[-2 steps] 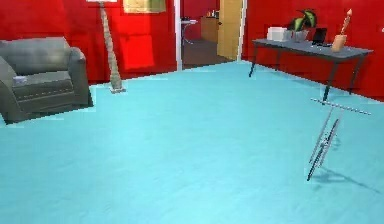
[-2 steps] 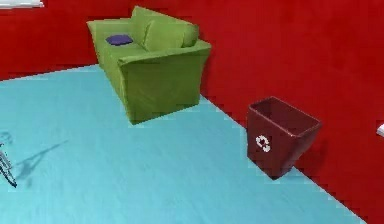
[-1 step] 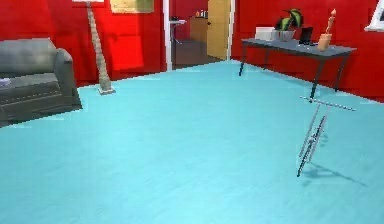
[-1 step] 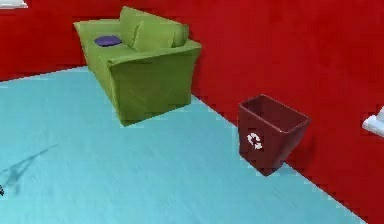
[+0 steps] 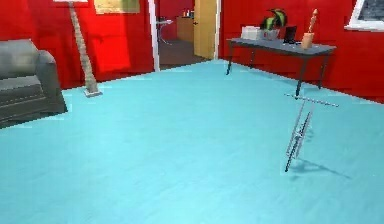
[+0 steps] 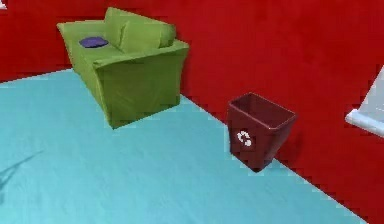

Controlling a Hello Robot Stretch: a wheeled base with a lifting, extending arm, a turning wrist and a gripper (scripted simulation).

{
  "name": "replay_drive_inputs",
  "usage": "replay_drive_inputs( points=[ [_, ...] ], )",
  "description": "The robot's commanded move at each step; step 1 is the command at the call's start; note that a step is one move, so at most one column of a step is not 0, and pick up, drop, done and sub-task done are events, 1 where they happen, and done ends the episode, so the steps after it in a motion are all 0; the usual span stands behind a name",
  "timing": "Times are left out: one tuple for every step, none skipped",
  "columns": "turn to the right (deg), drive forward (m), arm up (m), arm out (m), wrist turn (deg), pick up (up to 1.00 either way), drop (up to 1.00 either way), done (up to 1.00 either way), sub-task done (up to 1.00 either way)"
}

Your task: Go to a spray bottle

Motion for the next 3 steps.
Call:
replay_drive_inputs(
  points=[
    [0.0, 1.00, 0.00, 0.00, 0.0, 0.00, 0.00, 0.00, 0.00],
    [0.0, 1.00, 0.00, 0.00, 0.0, 0.00, 0.00, 0.00, 0.00],
    [0.0, 1.00, 0.00, 0.00, 0.0, 0.00, 0.00, 0.00, 0.00]
  ],
)
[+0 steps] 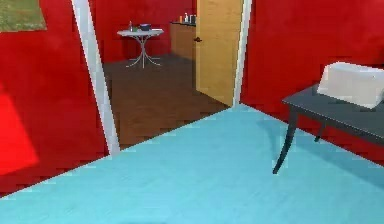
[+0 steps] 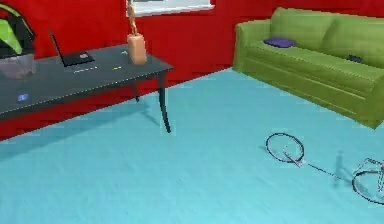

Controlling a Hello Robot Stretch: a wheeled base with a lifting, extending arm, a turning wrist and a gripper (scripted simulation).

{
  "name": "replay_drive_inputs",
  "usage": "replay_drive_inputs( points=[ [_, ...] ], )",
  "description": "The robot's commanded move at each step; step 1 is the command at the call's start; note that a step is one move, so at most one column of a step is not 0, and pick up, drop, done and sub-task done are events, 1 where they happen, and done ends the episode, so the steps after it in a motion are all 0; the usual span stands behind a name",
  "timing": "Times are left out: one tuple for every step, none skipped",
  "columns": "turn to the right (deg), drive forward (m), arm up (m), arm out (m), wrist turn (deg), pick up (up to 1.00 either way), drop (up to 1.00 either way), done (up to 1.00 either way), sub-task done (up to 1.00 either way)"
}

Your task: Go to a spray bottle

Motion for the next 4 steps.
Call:
replay_drive_inputs(
  points=[
    [0.0, 1.00, 0.00, 0.00, 0.0, 0.00, 0.00, 0.00, 0.00],
    [0.0, 1.00, 0.00, 0.00, 0.0, 0.00, 0.00, 0.00, 0.00],
    [-39.0, 0.00, 0.00, 0.00, 0.0, 0.00, 0.00, 0.00, 0.00],
    [0.0, 0.05, 0.00, 0.00, 0.0, 0.00, 0.00, 0.00, 0.00]
  ],
)
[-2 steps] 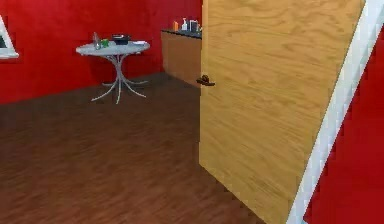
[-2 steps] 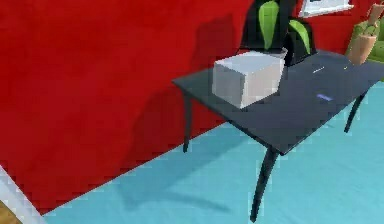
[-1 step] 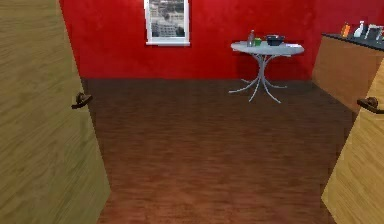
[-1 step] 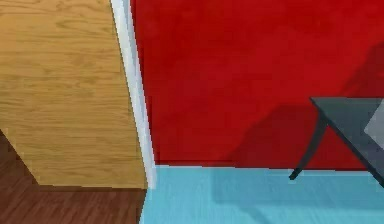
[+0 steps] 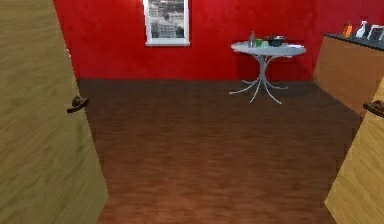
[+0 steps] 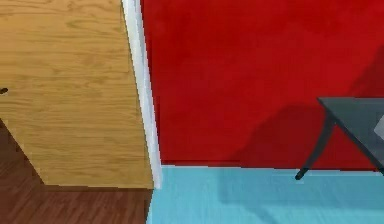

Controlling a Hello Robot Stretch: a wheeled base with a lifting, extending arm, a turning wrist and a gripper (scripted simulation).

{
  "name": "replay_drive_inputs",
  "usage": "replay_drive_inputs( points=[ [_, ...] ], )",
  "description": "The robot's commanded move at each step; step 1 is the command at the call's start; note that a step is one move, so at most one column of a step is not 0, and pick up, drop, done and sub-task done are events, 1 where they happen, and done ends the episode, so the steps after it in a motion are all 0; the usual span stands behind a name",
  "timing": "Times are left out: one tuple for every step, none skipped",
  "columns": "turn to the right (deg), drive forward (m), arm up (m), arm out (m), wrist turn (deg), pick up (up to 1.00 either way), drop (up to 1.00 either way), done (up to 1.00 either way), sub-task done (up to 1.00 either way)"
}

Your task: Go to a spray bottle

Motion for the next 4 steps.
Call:
replay_drive_inputs(
  points=[
    [18.0, 0.00, 0.00, 0.00, 0.0, 0.00, 0.00, 0.00, 0.00],
    [0.0, 1.00, 0.00, 0.00, 0.0, 0.00, 0.00, 0.00, 0.00],
    [0.0, 0.45, 0.00, 0.00, 0.0, 0.00, 0.00, 0.00, 0.00],
    [27.0, 0.00, 0.00, 0.00, 0.0, 0.00, 0.00, 0.00, 0.00]
  ],
)
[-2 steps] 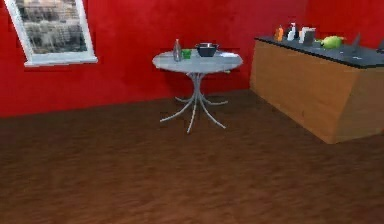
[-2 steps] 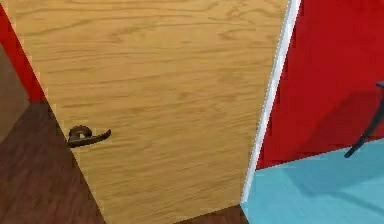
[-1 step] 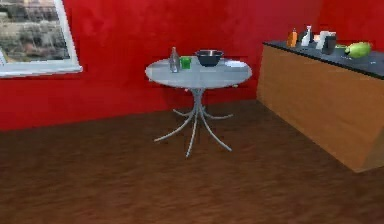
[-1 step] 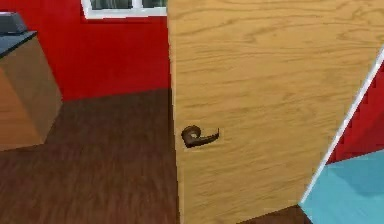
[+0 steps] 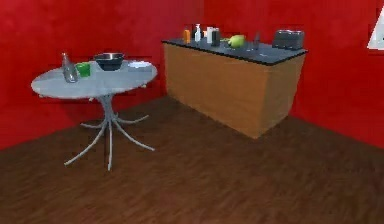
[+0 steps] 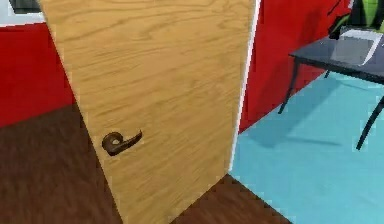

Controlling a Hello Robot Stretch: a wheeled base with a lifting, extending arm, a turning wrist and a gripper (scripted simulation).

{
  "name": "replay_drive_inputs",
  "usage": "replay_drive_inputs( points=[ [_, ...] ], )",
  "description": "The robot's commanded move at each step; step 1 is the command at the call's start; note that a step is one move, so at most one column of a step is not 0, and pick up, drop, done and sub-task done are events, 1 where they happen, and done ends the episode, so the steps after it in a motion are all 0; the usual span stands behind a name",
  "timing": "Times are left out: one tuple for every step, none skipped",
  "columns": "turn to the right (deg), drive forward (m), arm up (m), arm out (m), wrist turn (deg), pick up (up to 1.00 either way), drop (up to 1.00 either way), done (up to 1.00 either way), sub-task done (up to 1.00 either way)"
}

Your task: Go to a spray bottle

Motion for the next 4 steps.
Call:
replay_drive_inputs(
  points=[
    [3.0, 0.00, 0.00, 0.00, 0.0, 0.00, 0.00, 0.00, 0.00],
    [-45.0, 0.00, 0.00, 0.00, 0.0, 0.00, 0.00, 0.00, 0.00],
    [-45.0, 0.00, 0.00, 0.00, 0.0, 0.00, 0.00, 0.00, 0.00],
    [0.0, 0.20, 0.00, 0.00, 0.0, 0.00, 0.00, 0.00, 0.00]
  ],
)
